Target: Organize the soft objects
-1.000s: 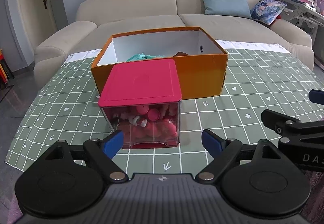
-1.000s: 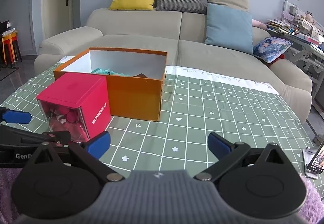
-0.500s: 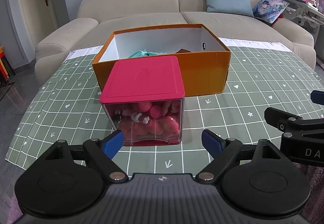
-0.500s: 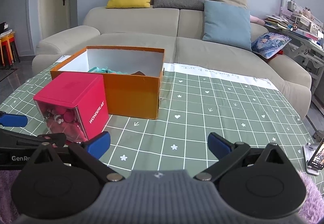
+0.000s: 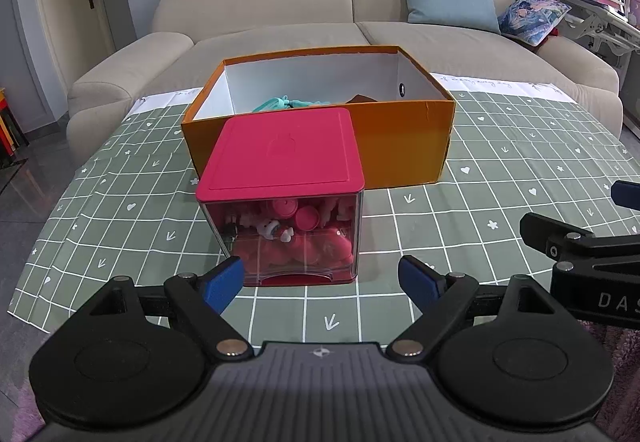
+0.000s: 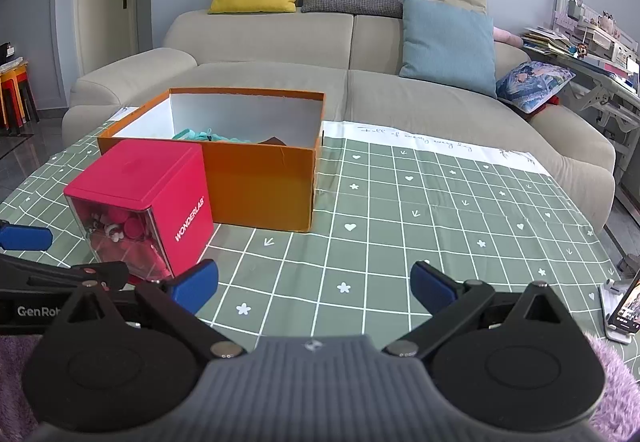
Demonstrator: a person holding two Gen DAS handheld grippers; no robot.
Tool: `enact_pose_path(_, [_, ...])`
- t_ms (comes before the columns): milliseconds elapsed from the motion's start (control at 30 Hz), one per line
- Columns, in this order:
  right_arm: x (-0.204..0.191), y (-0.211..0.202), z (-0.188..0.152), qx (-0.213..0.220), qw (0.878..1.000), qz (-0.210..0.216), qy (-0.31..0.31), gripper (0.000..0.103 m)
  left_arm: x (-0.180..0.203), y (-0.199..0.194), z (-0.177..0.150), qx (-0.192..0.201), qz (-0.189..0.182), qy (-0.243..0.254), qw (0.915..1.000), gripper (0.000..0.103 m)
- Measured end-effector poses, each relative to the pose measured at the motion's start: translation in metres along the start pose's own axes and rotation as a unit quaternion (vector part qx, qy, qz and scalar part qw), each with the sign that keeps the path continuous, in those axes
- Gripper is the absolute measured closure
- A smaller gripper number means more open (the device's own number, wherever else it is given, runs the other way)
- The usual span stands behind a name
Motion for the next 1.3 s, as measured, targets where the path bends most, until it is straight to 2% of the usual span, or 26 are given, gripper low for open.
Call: enact_pose_path(1300, [0.0006,0.0002,-0.0004,-0.002,1.000,0.000,0.000,0.003,-0.0012,-0.0013,0.0001,0.001,-0.003,-0.004,1.0000,0.001])
Point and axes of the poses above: each gripper's, at about its wrist camera, not at the fingertips, and y roughly the way its jaws point, x to its right, z to its top, the point moved 2 cm from there along y, roughly the way its jaws point, and after that the axes turned 3 degrees about x, right-handed, at the moved point
